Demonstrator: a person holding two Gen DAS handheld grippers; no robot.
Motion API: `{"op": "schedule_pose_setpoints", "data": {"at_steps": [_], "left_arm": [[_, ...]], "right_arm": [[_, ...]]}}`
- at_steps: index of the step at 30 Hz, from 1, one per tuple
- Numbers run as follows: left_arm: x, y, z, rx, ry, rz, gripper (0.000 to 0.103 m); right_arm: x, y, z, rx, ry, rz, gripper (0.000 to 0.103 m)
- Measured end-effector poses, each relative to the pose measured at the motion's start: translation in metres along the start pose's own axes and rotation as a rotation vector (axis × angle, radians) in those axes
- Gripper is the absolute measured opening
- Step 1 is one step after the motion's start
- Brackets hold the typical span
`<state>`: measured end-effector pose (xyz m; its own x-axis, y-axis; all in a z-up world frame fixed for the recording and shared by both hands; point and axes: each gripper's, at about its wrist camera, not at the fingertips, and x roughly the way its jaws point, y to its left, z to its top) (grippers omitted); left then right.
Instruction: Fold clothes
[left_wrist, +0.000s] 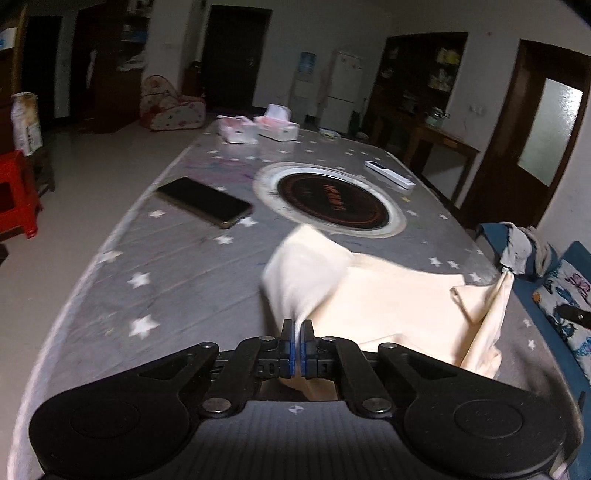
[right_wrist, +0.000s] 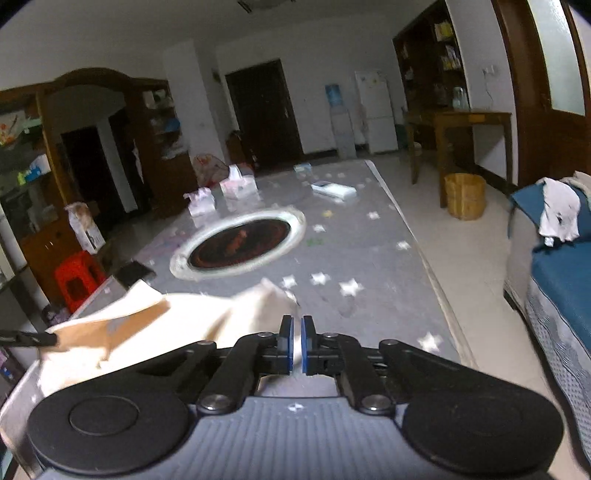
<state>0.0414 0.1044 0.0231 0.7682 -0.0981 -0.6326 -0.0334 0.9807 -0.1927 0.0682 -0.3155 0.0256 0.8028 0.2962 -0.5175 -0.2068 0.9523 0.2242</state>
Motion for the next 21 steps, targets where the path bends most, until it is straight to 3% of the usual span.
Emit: {"op": "schedule_pose_setpoints", "data": {"at_steps": [6,9,12,14,18,21], "left_arm": [[-0.015,0.03,-0.033,-0.064,0.054,0.065,0.003],[-0.015,0.041,-0.046,-0.093,0.085,0.086,0.003],[-0.014,0.044,-0.051,-0.099,0.102,0.091,0.003],[-0.013,0.043,-0.052,-0.088,0.106,0.098,0.005],[-0.015,0.041,-0.05,-0.065,0.094,0.098,0.007],[-0.02,0.038,-0.046,-0.04,0.077,0.1,0.012]], "right_arm": [[0.016,0.001,-0.008,0.01,0.052,0.02,0.011],[0.032,0.007,-0.006,0.019,0.062,0.05,0.041],[0.049,0.015,0.003,0.027,0.06,0.076,0.046],[0.061,0.02,0.009,0.041,0.058,0.09,0.056],[0.097,0.025,0.017,0.046,0.106,0.07,0.056],[0.115,0.021,0.012,0.055,0.157,0.069,0.039]]}}
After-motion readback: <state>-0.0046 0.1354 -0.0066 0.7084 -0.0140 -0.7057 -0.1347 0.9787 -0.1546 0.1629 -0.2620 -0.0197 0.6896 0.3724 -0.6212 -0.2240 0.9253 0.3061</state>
